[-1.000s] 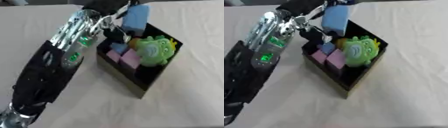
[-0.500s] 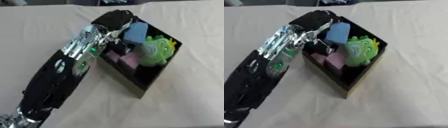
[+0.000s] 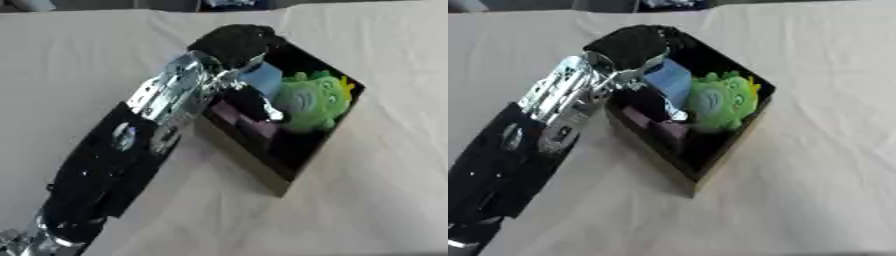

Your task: Pick up objects on the table and place them in the box.

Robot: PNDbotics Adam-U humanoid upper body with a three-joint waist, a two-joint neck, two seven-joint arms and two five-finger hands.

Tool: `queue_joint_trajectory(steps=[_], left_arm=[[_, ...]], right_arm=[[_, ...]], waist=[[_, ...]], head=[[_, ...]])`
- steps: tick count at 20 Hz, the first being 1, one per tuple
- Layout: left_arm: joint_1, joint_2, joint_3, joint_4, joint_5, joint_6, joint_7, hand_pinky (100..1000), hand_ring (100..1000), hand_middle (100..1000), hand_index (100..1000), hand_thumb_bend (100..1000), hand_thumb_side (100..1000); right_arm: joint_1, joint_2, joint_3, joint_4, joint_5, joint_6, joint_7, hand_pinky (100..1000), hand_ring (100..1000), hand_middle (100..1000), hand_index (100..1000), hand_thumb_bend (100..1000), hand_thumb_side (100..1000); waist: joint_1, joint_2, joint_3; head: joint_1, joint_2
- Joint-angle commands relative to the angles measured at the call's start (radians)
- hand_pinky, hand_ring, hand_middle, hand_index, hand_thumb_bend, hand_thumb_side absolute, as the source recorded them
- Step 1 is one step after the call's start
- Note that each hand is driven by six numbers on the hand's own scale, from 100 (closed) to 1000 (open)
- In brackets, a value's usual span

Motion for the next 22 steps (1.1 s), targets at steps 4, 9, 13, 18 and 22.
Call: queue_joint_trajectory(steps=[4, 9, 13, 18, 22], left_arm=[[-0.022, 0.033, 0.025, -0.082, -0.005, -0.011, -0.035, 971, 975, 893, 980, 683, 637], [-0.015, 0.059, 0.068, -0.131, 0.018, 0.015, -0.018, 913, 924, 853, 935, 449, 510], [0.023, 0.126, 0.156, -0.219, 0.057, 0.069, 0.036, 858, 867, 796, 888, 233, 470], [0.115, 0.210, 0.274, -0.337, 0.066, 0.141, 0.108, 837, 840, 786, 869, 195, 400], [0.187, 0.242, 0.369, -0.418, 0.108, 0.200, 0.167, 822, 823, 780, 865, 178, 402]], right_arm=[[-0.004, -0.033, -0.010, -0.014, -0.004, 0.000, -0.004, 871, 799, 552, 760, 100, 555], [-0.003, -0.036, -0.016, -0.014, -0.009, -0.005, -0.010, 869, 798, 555, 760, 100, 554], [0.003, -0.038, -0.027, -0.014, -0.013, -0.018, -0.021, 868, 799, 558, 760, 100, 556], [0.012, -0.038, -0.038, -0.014, -0.009, -0.033, -0.034, 868, 800, 561, 761, 100, 555], [0.013, -0.034, -0.039, -0.014, -0.003, -0.045, -0.037, 867, 801, 562, 761, 100, 554]], waist=[[0.005, -0.044, 0.002], [0.002, -0.055, 0.006], [0.001, -0.060, 0.016], [0.000, -0.060, 0.026], [-0.005, -0.053, 0.029]], head=[[-0.002, 0.010], [-0.010, 0.013], [-0.033, 0.021], [-0.052, 0.020], [-0.049, 0.011]])
